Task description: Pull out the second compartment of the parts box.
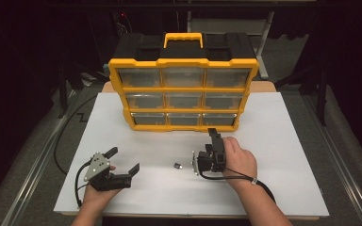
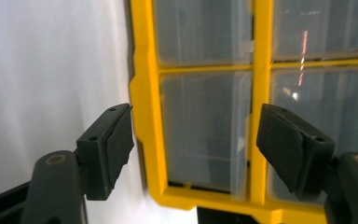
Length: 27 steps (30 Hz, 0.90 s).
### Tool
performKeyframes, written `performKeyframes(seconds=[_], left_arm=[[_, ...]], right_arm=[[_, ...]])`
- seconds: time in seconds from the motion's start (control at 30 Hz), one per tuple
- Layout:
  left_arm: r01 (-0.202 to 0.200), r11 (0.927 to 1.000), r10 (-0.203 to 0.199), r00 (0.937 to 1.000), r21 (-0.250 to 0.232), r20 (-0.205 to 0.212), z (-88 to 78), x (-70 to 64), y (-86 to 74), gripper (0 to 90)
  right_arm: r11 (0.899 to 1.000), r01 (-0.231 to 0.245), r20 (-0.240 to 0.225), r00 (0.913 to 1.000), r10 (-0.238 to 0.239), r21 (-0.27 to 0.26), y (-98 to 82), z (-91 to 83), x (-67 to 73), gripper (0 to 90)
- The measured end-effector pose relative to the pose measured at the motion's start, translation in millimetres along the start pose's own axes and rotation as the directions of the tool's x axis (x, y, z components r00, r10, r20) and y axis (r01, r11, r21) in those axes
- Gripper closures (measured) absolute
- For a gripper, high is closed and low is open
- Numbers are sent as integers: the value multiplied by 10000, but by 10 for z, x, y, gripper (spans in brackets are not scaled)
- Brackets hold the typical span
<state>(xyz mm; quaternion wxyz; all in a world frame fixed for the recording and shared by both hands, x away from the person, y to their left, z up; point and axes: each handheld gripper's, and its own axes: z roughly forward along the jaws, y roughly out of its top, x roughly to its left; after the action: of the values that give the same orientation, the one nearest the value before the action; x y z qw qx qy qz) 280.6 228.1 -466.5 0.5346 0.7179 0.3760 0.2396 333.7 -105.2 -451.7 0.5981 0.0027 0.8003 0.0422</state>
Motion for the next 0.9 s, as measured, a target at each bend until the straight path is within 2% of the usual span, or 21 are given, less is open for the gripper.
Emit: performKeyframes(seconds=[0.2,0.23,0.27,0.37,0.53,0.77,0.83,0.9], left_arm=[[12,10000,-12,10000,-4,9,-2,6,0,3],[-4,10000,4,10000,2,17,-3,6,0,3],[-14,10000,14,10000,-39,8,-1,5,-1,3],[2,10000,-2,10000,-32,32,-1,4,-2,3],[4,10000,-4,10000,-10,80,10,0,-6,3],[68,10000,-68,10000,-30,53,5,4,-12,3],[95,9999,-95,9999,-76,60,5,5,-15,3],[35,10000,-35,10000,-51,66,5,3,-17,3]], right_arm=[[9996,-120,275,9995,127,-263,91,-13,-51,298],[9997,5,286,9996,2,-231,110,-24,-81,301],[9991,48,503,9987,-27,-418,135,-24,-125,306],[9990,-78,583,9982,104,-444,160,-35,-168,311],[9981,-60,969,9952,119,-615,221,-46,-300,320],[9971,-71,1212,9925,162,-754,288,-53,-427,327],[9969,-249,1258,9915,341,-743,312,-61,-482,332],[9968,-75,1372,9904,185,-800,323,-63,-513,333]])
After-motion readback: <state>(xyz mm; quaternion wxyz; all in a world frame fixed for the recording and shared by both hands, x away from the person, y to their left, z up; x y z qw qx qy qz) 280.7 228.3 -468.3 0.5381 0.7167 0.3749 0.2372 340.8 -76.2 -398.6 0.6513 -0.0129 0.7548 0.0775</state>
